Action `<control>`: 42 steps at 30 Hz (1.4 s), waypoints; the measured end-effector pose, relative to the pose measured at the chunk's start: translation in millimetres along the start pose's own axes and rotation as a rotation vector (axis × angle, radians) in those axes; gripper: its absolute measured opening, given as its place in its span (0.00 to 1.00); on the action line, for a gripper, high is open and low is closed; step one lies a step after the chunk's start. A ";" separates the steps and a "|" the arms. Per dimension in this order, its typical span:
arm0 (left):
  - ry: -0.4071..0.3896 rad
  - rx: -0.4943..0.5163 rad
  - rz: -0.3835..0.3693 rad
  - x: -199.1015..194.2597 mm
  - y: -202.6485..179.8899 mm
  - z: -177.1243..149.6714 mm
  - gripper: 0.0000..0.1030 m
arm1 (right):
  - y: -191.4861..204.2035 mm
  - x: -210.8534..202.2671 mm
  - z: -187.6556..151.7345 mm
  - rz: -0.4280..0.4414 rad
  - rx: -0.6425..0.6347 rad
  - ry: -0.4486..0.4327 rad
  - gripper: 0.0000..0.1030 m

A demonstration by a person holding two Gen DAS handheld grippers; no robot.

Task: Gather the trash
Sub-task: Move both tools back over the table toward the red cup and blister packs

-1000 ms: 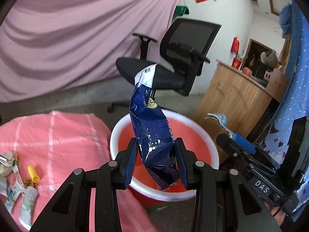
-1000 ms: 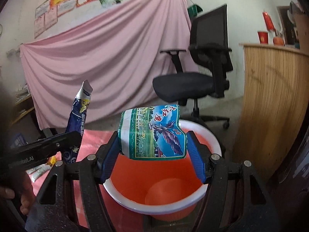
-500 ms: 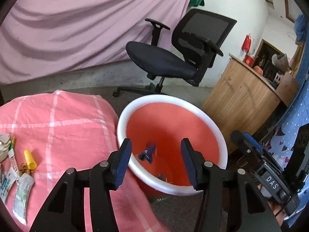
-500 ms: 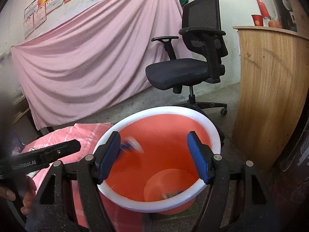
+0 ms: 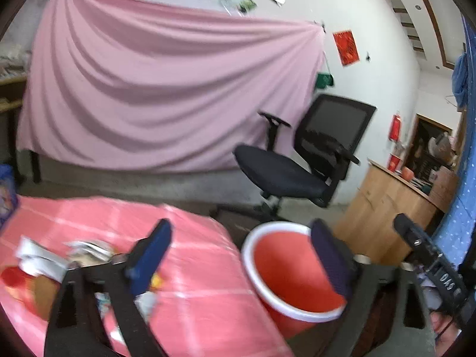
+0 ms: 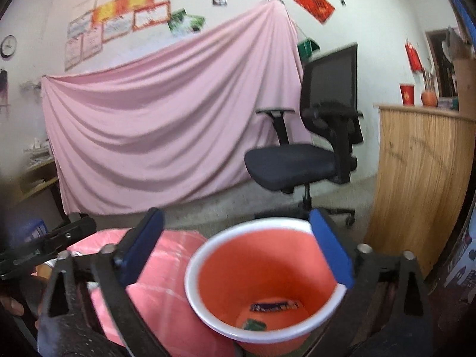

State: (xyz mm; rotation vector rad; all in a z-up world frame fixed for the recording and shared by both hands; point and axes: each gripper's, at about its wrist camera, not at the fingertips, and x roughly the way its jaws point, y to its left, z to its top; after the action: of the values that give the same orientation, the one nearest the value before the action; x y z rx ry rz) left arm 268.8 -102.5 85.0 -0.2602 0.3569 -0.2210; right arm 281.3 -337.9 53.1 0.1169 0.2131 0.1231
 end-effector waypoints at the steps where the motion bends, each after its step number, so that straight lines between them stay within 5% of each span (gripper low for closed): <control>1: -0.038 0.003 0.024 -10.7 5.9 1.5 0.98 | 6.9 -3.2 2.4 0.013 0.002 -0.017 1.00; 11: -0.238 0.078 0.197 -96.7 64.2 -5.5 0.98 | 84.1 -24.0 4.7 0.152 -0.013 -0.169 1.00; 18: -0.272 0.113 0.298 -137.7 107.8 -29.6 0.98 | 142.6 -31.7 -9.6 0.257 -0.068 -0.206 1.00; 25: -0.177 0.099 0.358 -141.5 151.6 -53.4 0.98 | 185.0 -9.2 -32.5 0.291 -0.147 -0.069 1.00; 36: 0.086 -0.080 0.334 -107.1 187.6 -73.3 0.98 | 200.9 28.6 -65.2 0.275 -0.209 0.188 1.00; 42: 0.195 0.002 0.309 -88.8 181.3 -81.1 0.97 | 202.0 53.3 -78.9 0.291 -0.205 0.343 0.99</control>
State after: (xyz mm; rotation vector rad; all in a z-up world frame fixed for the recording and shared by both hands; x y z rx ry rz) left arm 187.7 74.2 -12.7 -0.1786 0.5841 0.0588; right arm 293.8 -123.6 -8.4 -0.0796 0.5238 0.4545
